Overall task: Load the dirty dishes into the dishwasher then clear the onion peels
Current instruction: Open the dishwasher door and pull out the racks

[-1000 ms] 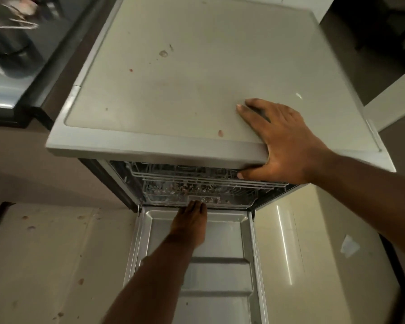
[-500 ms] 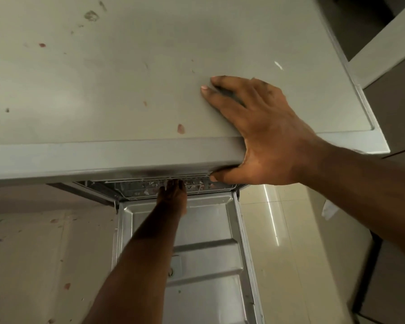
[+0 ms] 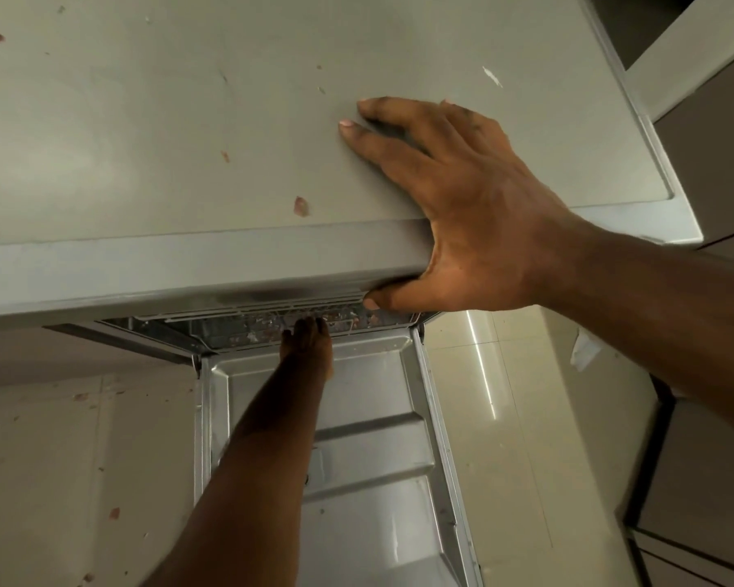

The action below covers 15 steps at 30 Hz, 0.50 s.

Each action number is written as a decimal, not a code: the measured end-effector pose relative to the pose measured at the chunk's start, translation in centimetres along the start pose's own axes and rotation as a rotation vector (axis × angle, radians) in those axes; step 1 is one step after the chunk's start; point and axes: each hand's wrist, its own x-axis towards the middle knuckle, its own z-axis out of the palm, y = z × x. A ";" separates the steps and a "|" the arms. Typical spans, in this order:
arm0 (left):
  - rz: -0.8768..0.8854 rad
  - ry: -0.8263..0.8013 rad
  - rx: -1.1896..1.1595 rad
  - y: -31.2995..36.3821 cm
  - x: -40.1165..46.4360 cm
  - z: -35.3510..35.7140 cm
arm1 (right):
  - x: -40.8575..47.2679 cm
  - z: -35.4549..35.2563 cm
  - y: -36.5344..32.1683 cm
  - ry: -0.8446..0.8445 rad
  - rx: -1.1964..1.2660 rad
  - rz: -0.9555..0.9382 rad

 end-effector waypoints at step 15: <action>0.114 -0.101 0.058 1.4 -9.6 4.9 | -0.1 -0.2 -0.3 0.004 -0.008 0.001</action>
